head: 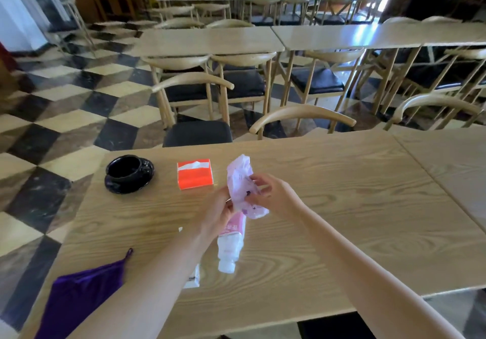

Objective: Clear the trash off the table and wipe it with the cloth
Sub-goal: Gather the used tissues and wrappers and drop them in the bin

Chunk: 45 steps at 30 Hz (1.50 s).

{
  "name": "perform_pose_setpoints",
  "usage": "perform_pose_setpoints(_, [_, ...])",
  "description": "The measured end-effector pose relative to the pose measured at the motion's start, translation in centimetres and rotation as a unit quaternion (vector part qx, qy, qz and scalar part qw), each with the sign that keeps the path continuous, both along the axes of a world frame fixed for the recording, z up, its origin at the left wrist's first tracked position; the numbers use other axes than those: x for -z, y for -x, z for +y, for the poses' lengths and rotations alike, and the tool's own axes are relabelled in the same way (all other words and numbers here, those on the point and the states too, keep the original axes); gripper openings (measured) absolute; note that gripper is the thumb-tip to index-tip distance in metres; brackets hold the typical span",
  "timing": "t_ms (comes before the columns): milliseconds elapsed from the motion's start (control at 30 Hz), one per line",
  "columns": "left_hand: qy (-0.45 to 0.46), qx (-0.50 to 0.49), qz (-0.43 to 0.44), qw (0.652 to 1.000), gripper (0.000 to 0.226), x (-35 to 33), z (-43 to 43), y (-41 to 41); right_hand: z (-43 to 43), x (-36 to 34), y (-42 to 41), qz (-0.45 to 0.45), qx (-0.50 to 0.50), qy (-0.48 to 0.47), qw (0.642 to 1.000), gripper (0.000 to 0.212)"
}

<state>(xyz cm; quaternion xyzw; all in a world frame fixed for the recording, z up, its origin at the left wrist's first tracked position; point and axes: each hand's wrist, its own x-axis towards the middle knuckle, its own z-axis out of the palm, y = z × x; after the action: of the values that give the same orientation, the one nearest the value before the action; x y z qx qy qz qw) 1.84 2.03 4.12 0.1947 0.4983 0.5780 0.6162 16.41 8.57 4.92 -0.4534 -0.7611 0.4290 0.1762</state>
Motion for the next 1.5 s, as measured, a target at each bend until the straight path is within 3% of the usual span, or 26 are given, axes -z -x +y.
perform_pose_setpoints(67, [0.006, 0.008, -0.022, 1.0, 0.032, -0.3, -1.2, 1.4, -0.5, -0.1, 1.3, -0.003, 0.016, -0.019, 1.0, 0.053])
perform_pose_setpoints(167, [0.001, 0.019, 0.027, 0.999, 0.03, -0.7, -3.1, 3.6, -1.2, -0.3, 3.4, 0.004, 0.031, -0.036, 0.999, 0.042])
perform_pose_setpoints(267, [-0.032, -0.069, 0.174, 0.982, 0.02, -2.5, -4.4, 6.5, -1.8, -1.1, 5.6, -0.023, 0.007, -0.058, 0.998, 0.036])
perform_pose_setpoints(333, [-0.098, -0.122, 0.368, 0.916, 0.022, -4.5, -5.5, 8.6, -2.1, -1.9, 7.3, -0.082, -0.041, -0.108, 0.99, 0.032])
perform_pose_setpoints(400, [-0.182, -0.074, 0.543, 0.816, 0.042, -6.8, -6.3, 10.3, -2.9, -3.0, 9.2, -0.131, -0.107, -0.164, 0.972, 0.031])
perform_pose_setpoints(467, [-0.208, 0.046, 0.638, 0.74, 0.046, -8.6, -6.6, 11.3, -3.8, -4.2, 11.3, -0.158, -0.174, -0.216, 0.948, 0.037])
perform_pose_setpoints(533, [-0.169, 0.121, 0.688, 0.696, 0.046, -9.1, -6.9, 12.4, -4.5, -5.4, 12.8, -0.165, -0.22, -0.245, 0.93, 0.042])
perform_pose_setpoints(667, [-0.069, 0.13, 0.683, 0.715, 0.046, -8.1, -8.7, 15.1, -5.0, -6.8, 14.1, -0.097, -0.213, -0.221, 0.947, 0.03])
perform_pose_setpoints(867, [-0.067, 0.119, 0.636, 0.759, 0.023, -6.1, -10.6, 16.7, -6.6, -5.4, 16.4, 0.011, -0.197, -0.169, 0.966, 0.032])
perform_pose_setpoints(967, [-0.009, 0.102, 0.667, 0.738, 0.01, -4.1, -11.5, 17.8, -6.8, -3.3, 17.7, 0.028, -0.19, -0.101, 0.976, 0.03])
perform_pose_setpoints(1000, [0.018, 0.103, 0.679, 0.727, 0.013, -3.0, -11.9, 18.1, -6.6, -2.4, 18.1, 0.02, -0.19, -0.064, 0.98, 0.032])
perform_pose_setpoints(1067, [0.065, 0.096, 0.643, 0.757, 0.029, -0.8, -12.8, 18.4, -6.3, -0.3, 18.7, -0.028, -0.181, 0.004, 0.983, 0.043])
perform_pose_setpoints(1133, [0.093, 0.064, 0.626, 0.772, 0.041, 1.3, -13.9, 19.0, -6.6, 2.4, 18.6, -0.129, -0.154, 0.031, 0.979, 0.058])
perform_pose_setpoints(1267, [0.172, 0.03, 0.615, 0.769, 0.039, 3.8, -15.6, 20.4, -10.1, 8.2, 17.5, -0.351, -0.083, 0.046, 0.932, 0.095])
perform_pose_setpoints(1367, [0.181, 0.025, 0.62, 0.763, 0.041, 4.5, -16.2, 20.9, -12.5, 10.2, 18.3, -0.377, -0.033, 0.055, 0.924, 0.105])
perform_pose_setpoints(1500, [0.148, 0.013, 0.573, 0.806, 0.039, 4.2, -16.8, 22.1, -12.4, 9.6, 19.5, -0.347, 0.012, 0.039, 0.937, 0.081])
